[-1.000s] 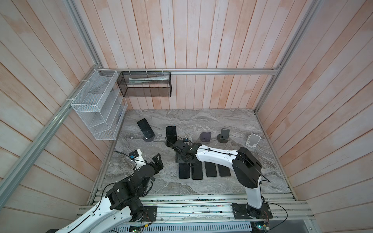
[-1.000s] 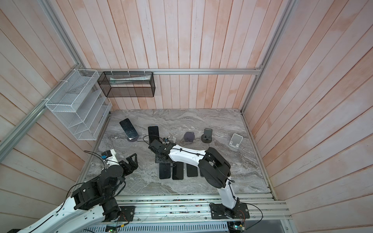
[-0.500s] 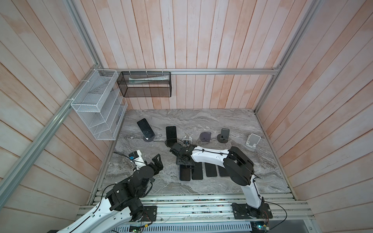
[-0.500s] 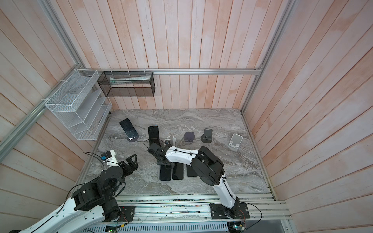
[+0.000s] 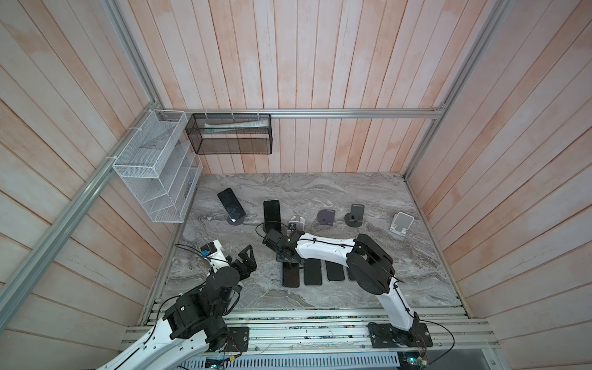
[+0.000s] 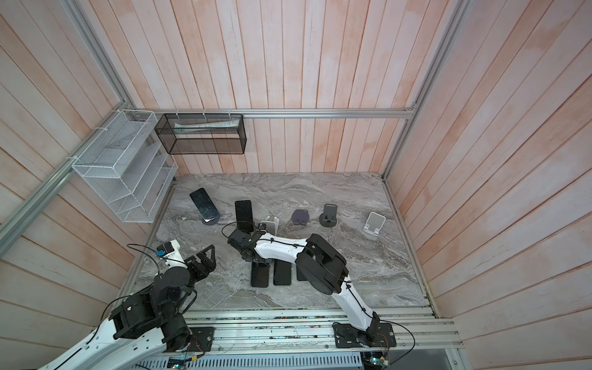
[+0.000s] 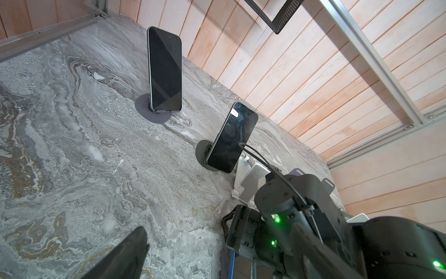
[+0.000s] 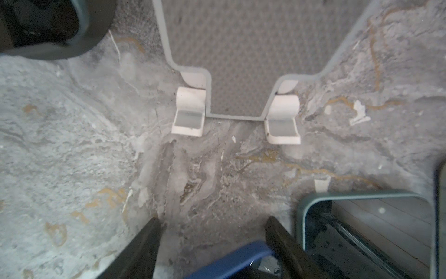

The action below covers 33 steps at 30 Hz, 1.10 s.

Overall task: Remove the phone from the phone stand
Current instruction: 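Lower the blue-edged phone flat beside the flat phones with the right gripper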

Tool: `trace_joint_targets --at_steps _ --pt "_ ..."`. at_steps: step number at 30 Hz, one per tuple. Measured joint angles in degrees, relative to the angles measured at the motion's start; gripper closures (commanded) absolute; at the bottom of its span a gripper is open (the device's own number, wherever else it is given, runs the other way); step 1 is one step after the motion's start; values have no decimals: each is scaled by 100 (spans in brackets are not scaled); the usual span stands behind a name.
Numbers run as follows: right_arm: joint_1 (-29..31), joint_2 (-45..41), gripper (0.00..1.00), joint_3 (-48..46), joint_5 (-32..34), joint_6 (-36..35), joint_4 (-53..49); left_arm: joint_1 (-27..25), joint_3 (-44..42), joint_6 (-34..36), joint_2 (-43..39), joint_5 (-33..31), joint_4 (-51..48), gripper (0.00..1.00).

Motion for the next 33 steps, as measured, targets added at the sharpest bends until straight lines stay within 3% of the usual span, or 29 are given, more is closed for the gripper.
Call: trace_joint_targets --at_steps 33 --pt "11 -46 22 -175 114 -175 286 0 0 17 354 7 -20 6"
